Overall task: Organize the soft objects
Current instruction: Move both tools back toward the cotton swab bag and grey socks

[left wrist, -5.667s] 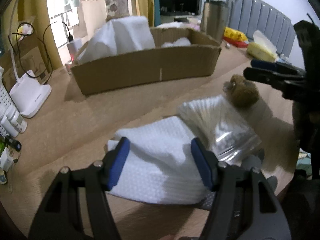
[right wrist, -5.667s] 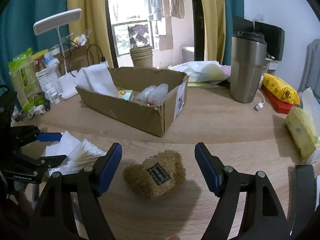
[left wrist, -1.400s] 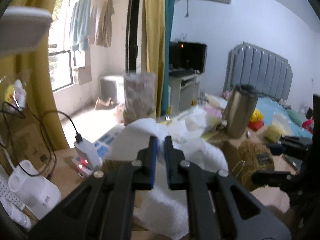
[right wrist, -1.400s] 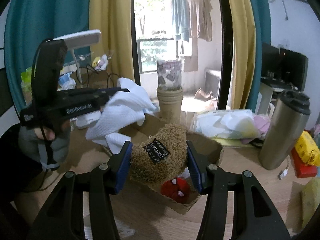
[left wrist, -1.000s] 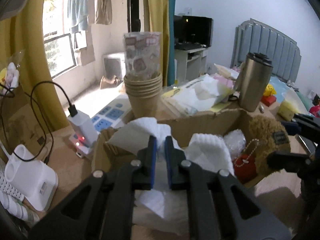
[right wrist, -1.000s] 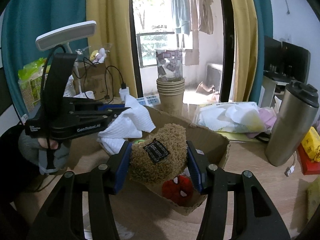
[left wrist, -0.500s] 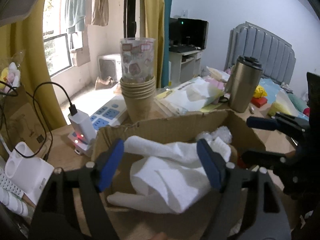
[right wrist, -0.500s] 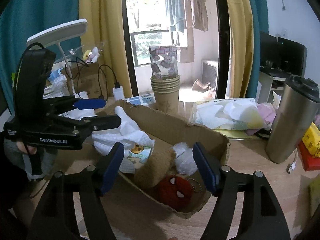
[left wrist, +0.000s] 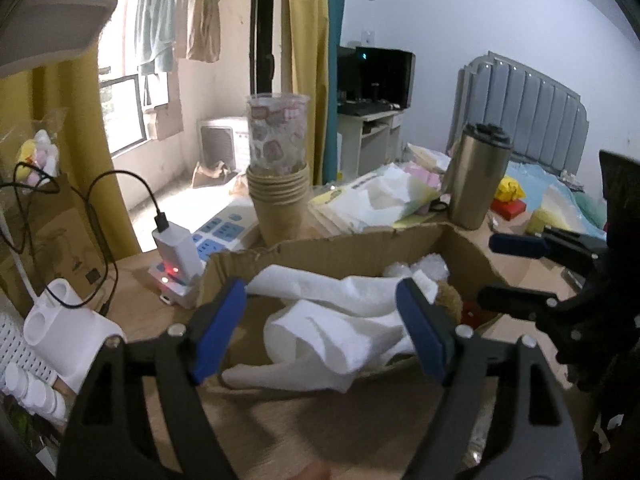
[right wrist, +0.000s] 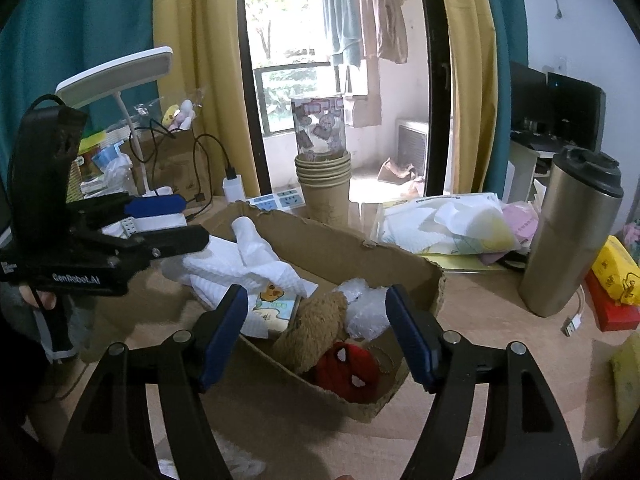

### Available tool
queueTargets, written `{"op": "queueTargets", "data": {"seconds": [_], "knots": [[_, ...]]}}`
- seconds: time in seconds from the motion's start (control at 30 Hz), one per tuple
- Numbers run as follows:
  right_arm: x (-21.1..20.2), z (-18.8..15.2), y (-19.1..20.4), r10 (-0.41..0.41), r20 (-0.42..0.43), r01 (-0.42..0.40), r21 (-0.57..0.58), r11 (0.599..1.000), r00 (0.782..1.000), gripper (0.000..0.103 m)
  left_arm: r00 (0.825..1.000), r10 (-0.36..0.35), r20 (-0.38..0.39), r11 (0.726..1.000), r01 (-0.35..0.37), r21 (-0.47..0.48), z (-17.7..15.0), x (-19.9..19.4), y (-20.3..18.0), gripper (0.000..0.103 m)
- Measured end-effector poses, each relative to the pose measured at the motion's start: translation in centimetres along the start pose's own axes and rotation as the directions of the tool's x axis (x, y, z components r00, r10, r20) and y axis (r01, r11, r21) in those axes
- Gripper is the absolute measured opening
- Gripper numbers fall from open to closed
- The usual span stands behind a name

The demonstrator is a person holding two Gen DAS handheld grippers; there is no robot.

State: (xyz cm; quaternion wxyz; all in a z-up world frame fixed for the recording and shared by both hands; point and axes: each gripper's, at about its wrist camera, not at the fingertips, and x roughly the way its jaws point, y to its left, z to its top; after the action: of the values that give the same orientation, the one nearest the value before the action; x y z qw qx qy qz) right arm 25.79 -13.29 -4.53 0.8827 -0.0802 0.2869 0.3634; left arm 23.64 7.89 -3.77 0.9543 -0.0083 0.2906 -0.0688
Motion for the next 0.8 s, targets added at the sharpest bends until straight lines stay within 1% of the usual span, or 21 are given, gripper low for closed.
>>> {"op": "queueTargets", "data": {"seconds": [0.1, 0.23, 0.6, 0.8], "knots": [[-0.5, -0.3, 0.0, -0.008, 0.0, 0.008, -0.002, 1.0, 1.0, 0.075, 1.0, -0.001, 0.017, 1.0, 0.001, -0.013, -0.2, -1.0, 0.1, 0.084], [-1.2, -0.7, 0.0, -0.02, -0.006, 0.02, 0.002, 1.0, 1.0, 0.075, 1.0, -0.004, 0.024, 1.0, 0.004, -0.004, -0.5, -2.1, -0.3, 0.086], [-3.4, -1.4, 0.6, -0.033, 0.004, 0.033, 0.001, 0.999, 0.999, 0.075, 0.998, -0.027, 0.062, 1.0, 0.028, -0.008, -1.1, -4.9, -1.0, 0.087], [-4.7, -1.9, 0.8, -0.043, 0.002, 0.043, 0.004, 0.999, 0.999, 0.075, 0.997, -0.021, 0.074, 0.999, 0.023, -0.028, -2.1, -6.6, -0.7, 0.087]]}}
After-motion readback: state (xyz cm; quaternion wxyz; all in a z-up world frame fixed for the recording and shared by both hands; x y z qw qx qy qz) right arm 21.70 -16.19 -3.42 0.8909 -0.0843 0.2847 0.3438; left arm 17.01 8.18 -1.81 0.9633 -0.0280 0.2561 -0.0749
